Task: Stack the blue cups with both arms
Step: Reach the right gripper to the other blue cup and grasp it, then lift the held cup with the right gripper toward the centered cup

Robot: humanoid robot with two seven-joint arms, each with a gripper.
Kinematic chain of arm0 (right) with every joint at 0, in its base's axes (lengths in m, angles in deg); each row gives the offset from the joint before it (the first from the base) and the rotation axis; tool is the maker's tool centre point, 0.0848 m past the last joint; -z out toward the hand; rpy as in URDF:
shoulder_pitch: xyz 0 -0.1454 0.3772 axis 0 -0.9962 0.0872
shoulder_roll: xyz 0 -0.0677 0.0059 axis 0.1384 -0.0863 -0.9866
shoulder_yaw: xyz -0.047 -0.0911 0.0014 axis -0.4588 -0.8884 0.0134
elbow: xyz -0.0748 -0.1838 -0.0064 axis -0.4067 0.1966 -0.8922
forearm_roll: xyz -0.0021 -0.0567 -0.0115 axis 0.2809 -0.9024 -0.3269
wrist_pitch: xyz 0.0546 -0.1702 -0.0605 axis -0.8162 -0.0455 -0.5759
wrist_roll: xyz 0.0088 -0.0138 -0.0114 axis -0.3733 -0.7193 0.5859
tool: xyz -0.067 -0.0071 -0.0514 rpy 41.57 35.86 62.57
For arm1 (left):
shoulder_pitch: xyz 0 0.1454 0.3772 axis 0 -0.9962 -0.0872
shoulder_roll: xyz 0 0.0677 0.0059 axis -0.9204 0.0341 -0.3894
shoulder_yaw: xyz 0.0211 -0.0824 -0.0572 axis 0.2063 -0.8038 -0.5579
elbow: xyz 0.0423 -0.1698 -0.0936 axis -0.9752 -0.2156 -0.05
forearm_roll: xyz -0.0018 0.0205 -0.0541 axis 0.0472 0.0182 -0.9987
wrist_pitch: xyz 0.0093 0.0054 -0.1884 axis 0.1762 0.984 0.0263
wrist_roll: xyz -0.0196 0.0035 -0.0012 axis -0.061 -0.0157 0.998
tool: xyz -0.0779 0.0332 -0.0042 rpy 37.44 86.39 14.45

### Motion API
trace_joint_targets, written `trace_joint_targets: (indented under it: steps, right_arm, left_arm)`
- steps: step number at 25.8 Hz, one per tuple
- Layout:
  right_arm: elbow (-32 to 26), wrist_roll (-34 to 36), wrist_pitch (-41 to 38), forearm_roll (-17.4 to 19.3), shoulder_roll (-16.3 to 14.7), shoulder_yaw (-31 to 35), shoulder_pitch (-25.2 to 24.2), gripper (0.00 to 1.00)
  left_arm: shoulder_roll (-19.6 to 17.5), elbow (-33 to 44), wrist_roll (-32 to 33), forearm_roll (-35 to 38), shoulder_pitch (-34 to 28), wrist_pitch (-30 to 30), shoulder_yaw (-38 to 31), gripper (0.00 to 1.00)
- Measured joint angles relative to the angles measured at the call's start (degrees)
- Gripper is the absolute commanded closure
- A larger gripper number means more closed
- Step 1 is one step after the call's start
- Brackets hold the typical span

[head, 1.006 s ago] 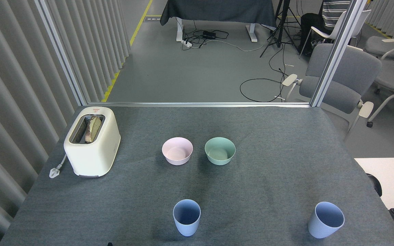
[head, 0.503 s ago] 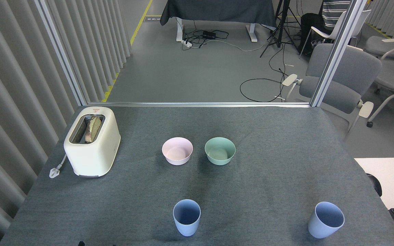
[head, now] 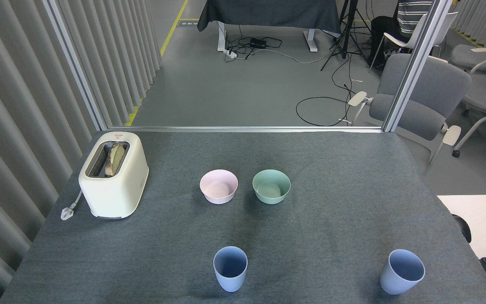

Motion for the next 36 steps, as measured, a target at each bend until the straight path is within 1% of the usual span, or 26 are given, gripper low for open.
trace_joint_targets:
  steps: [9,12,22,34,35,36]
  right_arm:
    - [4.75,-0.36,0.07,0.10,-0.35,0.04,5.91,0.00]
    - [5.68,-0.86,0.19,0.29,-0.37,0.07,7.17,0.00]
    - [6.81,-1.24,1.81,0.65,-0.37,0.25,8.74,0.00]
    - [9.92,-1.30,2.22,0.64,-0.90,0.19,12.73,0.00]
    - [10.06,-1.31,2.25,0.64,-0.94,0.19,12.88,0.01]
    - [10.24,-1.31,2.28,0.64,-0.96,0.19,12.99,0.04]
  left_arm:
    - [0.05,0.05,-0.02,0.02,-0.09,0.01,-0.03,0.00]
    - [0.03,0.06,-0.02,0.02,-0.09,0.00,-0.03,0.00]
    - [0.06,0.06,-0.31,0.02,-0.09,-0.05,-0.01,0.00]
    - [0.06,0.00,-0.37,-0.02,-0.11,-0.05,0.00,0.00]
    - [0.06,-0.01,-0.37,-0.03,-0.12,-0.05,0.00,0.00]
    - [0.06,-0.02,-0.37,-0.04,-0.14,-0.05,0.02,0.00]
